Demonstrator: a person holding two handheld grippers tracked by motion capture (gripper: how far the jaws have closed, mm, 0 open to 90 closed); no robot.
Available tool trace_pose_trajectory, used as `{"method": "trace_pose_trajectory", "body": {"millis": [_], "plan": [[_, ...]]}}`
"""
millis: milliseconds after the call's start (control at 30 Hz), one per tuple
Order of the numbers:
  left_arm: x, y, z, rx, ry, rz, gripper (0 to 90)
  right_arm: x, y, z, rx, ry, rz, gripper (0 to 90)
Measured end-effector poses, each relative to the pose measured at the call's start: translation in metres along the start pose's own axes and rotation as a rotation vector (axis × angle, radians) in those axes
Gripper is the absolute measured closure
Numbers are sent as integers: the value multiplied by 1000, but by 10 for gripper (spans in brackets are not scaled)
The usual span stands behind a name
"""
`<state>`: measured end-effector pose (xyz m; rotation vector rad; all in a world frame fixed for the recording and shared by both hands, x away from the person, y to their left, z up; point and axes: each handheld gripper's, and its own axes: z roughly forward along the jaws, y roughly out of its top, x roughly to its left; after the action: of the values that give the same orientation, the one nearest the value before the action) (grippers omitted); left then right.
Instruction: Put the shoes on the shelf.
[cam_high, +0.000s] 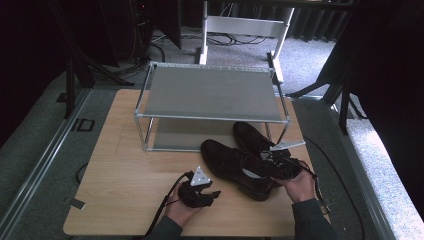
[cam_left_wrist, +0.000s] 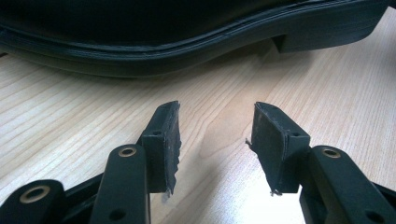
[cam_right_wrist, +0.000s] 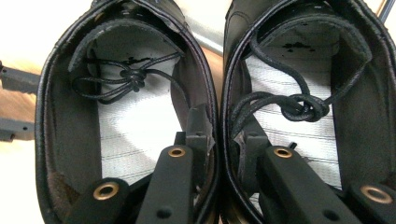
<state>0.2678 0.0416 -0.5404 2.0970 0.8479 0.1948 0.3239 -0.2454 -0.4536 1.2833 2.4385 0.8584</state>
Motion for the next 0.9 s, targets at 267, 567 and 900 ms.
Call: {"method": "trace_pose_trajectory", "body": {"millis": [267, 567, 900], "plan": [[3, 0, -2, -5, 8, -6, 524, -1, 12, 7, -5, 14, 11, 790], [5, 1, -4, -10, 16, -10, 524, -2, 21, 15, -19, 22, 31, 791], [10, 5, -4, -21, 33, -23, 525, 0, 32, 23, -59, 25, 67, 792]]}}
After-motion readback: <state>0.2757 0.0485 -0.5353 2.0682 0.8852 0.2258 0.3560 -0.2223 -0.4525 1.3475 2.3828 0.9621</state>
